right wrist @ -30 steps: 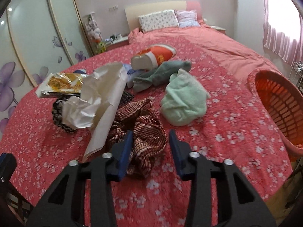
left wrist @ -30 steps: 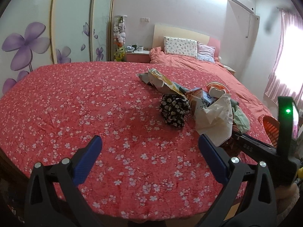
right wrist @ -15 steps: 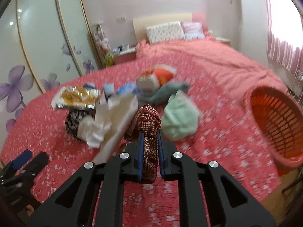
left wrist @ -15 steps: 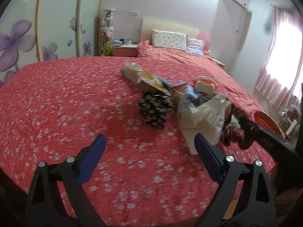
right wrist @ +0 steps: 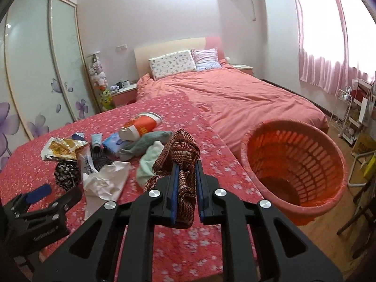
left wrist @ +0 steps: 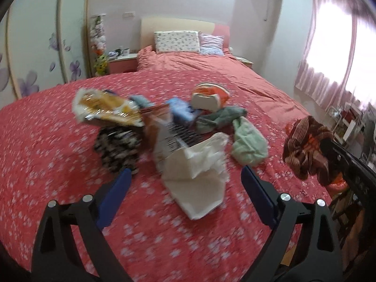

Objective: Collect trash
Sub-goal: 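Lift the scarf with the right gripper while the left gripper grasps the white tissue paper, then carry scarf and tissue to the orange basket and release both grippers inside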

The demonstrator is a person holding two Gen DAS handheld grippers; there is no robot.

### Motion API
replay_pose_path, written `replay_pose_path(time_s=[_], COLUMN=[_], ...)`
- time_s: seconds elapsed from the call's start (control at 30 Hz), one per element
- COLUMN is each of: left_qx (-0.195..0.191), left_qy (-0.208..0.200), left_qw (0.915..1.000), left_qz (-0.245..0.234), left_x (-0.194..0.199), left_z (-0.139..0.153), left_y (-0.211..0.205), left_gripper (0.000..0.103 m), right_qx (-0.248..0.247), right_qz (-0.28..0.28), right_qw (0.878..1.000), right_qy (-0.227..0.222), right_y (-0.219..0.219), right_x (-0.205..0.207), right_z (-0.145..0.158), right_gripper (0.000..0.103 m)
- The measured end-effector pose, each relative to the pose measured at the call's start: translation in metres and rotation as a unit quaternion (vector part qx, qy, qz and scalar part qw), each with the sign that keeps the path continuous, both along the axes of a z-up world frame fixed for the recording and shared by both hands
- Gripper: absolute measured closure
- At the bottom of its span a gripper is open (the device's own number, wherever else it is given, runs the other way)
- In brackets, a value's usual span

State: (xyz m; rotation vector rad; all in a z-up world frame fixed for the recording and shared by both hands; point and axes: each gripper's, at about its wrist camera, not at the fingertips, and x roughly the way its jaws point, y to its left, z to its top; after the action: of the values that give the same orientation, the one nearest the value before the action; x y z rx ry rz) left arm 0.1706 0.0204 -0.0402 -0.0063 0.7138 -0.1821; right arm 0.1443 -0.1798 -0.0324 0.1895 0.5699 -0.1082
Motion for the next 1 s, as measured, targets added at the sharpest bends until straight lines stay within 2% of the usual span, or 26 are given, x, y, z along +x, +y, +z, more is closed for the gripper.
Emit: replay_pose_path(time_s=[0.23, 0.33, 0.5, 0.73, 1.0], left_qx=[0.038, 0.033, 0.014, 0.0, -0.014], left_qy=[0.025, 0.043, 0.064, 0.051, 0.017], left_qw=[0.9989, 0.9985, 0.9978, 0.9986, 0.9992], left_qz=[-0.009, -0.003, -0.007, -0.013, -0.033], left_x=[0.028, 0.038, 0.046, 0.037, 0.017], left_z=[-0.019, -0.027, -0.035, -0.025, 0.01], left_y=[-0.031, -0.032, -0.03, -0.029, -0.036], left_gripper=[0.024, 0.033, 0.058, 0.06, 0.06], right_qx=[0.009, 0.012, 0.018, 0.024, 0.026], right_qz=[-0.002, -0.003, -0.006, -0.012, -0.022], right_qw=[1.0, 1.0, 1.0, 1.0, 0.999], right_qy=[0.007, 0.007, 0.006, -0.005, -0.029], right_y=[-0.008, -0.011, -0.018, -0.024, -0.037], right_x=[-0.005, -0.006, -0.009, -0.016, -0.025], right_z=[-0.009, -0.01, -0.01, -0.005, 0.006], right_gripper=[0.089, 0.089, 0.089, 0.089, 0.089])
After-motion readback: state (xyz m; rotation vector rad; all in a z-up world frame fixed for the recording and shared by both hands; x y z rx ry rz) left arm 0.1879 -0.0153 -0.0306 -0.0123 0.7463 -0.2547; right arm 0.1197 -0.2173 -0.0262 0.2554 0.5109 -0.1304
